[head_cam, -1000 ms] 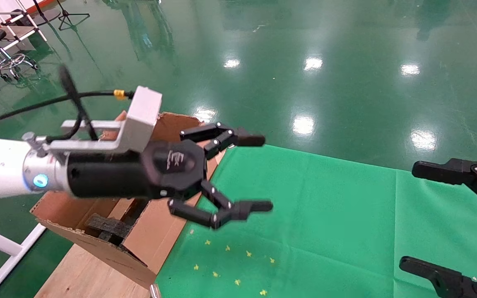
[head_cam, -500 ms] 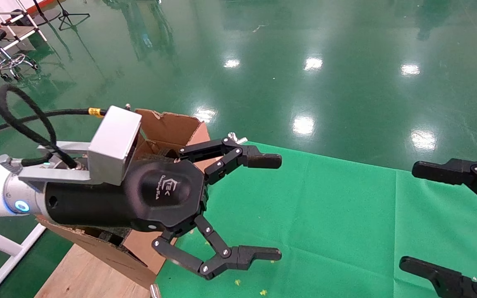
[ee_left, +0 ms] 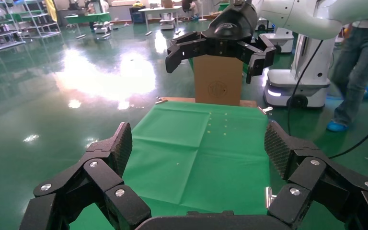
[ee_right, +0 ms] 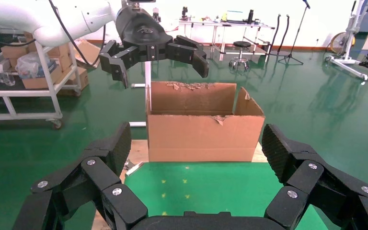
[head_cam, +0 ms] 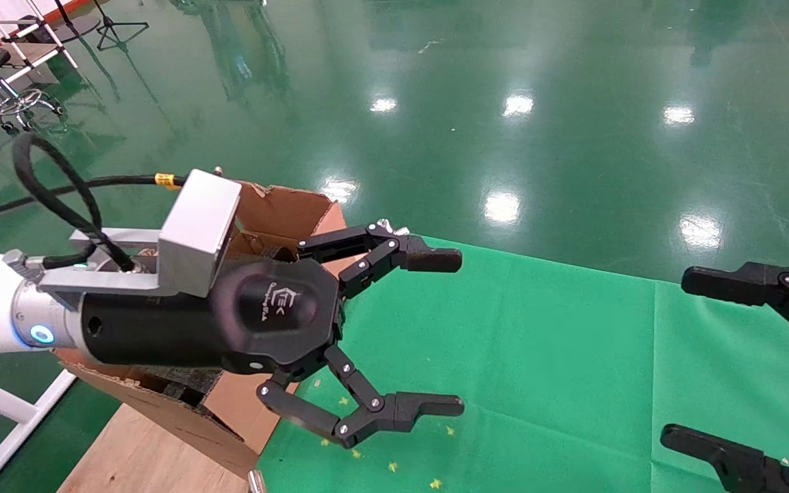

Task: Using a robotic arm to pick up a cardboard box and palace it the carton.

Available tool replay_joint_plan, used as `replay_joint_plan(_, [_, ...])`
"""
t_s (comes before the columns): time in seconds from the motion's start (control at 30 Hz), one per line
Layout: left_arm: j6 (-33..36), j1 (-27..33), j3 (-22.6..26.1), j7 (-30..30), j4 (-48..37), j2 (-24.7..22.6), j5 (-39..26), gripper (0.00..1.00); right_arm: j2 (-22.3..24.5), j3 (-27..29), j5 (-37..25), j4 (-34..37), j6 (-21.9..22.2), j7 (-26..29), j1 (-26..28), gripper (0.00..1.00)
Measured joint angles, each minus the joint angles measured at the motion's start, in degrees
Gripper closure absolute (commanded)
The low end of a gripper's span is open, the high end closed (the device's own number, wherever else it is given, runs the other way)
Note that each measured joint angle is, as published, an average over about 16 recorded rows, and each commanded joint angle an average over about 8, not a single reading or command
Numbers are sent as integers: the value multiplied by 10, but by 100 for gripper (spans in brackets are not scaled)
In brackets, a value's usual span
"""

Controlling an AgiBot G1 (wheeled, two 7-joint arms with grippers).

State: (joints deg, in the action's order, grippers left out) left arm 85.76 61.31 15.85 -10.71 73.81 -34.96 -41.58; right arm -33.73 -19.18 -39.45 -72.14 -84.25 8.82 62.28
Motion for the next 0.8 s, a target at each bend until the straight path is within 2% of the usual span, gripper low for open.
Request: replay_joint_plan(0.8, [-1,4,3,-1,-4,-1,-4,0,0,0,0,0,0,0,0,0])
